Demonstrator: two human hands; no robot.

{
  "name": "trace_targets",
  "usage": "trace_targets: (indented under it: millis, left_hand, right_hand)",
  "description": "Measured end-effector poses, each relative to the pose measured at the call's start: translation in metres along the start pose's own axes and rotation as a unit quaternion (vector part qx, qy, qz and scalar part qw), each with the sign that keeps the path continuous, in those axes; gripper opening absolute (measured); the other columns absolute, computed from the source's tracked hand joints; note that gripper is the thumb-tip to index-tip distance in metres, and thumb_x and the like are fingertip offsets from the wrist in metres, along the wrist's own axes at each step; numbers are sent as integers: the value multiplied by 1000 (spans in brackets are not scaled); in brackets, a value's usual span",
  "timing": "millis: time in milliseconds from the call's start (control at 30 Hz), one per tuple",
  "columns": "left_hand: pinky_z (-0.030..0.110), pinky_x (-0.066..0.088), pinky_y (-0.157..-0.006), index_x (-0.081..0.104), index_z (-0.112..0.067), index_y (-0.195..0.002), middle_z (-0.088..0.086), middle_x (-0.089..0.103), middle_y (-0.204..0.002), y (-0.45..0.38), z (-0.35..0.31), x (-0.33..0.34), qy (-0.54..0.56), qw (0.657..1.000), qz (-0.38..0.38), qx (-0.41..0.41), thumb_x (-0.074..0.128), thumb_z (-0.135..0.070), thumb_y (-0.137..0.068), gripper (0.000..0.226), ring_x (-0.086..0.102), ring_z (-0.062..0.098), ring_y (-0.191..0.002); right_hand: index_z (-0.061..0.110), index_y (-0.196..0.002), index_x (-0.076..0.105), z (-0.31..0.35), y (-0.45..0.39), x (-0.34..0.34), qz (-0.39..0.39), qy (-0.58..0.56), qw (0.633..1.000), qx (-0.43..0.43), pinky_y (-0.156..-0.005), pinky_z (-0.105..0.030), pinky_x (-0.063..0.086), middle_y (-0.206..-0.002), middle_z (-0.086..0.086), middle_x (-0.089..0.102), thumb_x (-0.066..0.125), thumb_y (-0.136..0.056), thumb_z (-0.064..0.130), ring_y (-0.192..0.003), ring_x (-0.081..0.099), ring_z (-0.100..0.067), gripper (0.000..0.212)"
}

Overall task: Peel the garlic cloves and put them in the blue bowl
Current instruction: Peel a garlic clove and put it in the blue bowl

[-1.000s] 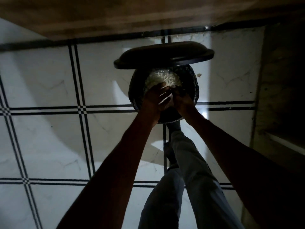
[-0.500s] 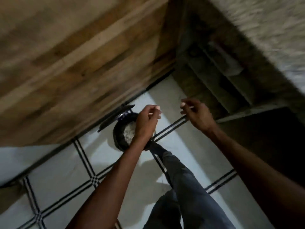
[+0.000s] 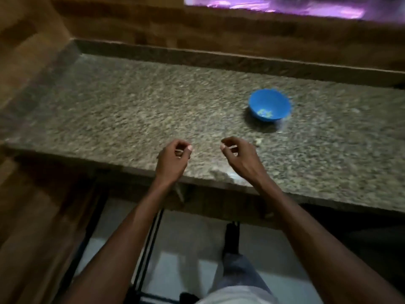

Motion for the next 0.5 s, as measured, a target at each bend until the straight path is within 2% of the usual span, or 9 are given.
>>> trace_targets:
  millis: [133, 167, 233, 333, 400, 500]
  left_hand:
    - [27, 57, -72, 71, -19, -104, -2, 74, -92, -40, -31, 97, -19, 997, 71, 20, 67, -22, -100, 6, 72, 12, -84]
    - [23, 56, -69, 71, -18, -104, -1, 74, -93, -49, -36, 118, -27, 996, 83, 17, 67, -21, -100, 6, 71, 12, -82]
    - [16, 54, -63, 72, -14, -104, 1, 73, -96, -69, -38, 153, -43, 995, 94, 3, 68, -18, -99, 7, 69, 12, -81]
    - [32, 60, -73, 73, -13, -102, 4, 75, -94, -100, -34, 194, -82, 991, 109, -4, 71, -17, -96, 8, 71, 17, -81]
    - [29, 57, -71, 73, -15, -101, 5, 75, -94, -116, -31, 213, -113, 986, 123, -10, 71, -16, -95, 6, 72, 15, -78]
    - [35, 58, -73, 71, -19, -100, 5, 74, -95, -130, -29, 231, -126, 984, 125, -14, 71, -13, -95, 8, 70, 17, -82]
  right_hand:
    - [13, -120, 73, -77, -18, -72, -56, 12, 997, 52, -67, -4, 47, -107, 2, 74, 67, -102, 27, -84, 64, 8, 24]
    - [13, -119, 74, -99, -22, -87, -62, 15, 996, 67, -67, -8, 50, -105, 1, 75, 67, -101, 27, -82, 65, 7, 23]
    - [11, -118, 74, -139, -33, -112, -71, 20, 992, 100, -73, -24, 60, -99, -2, 75, 68, -100, 23, -78, 68, 1, 22]
    - [9, -118, 75, -184, -52, -145, -101, 32, 984, 146, -77, -38, 64, -97, -5, 75, 67, -98, 14, -77, 73, -11, 22]
    - [6, -120, 76, -200, -71, -160, -109, 51, 982, 148, -83, -47, 63, -104, -11, 74, 70, -97, 11, -84, 74, -20, 25]
    - [6, -130, 72, -215, -110, -160, -49, 94, 987, 118, -89, -46, 60, -120, -10, 61, 69, -98, 8, -102, 69, -28, 33]
Point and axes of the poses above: each hand's wrist, its own y-axis away from the middle knuckle, its own x-axis out of the palm, z = x × y, the point moved 7 cm from there along -y, towards the middle knuckle
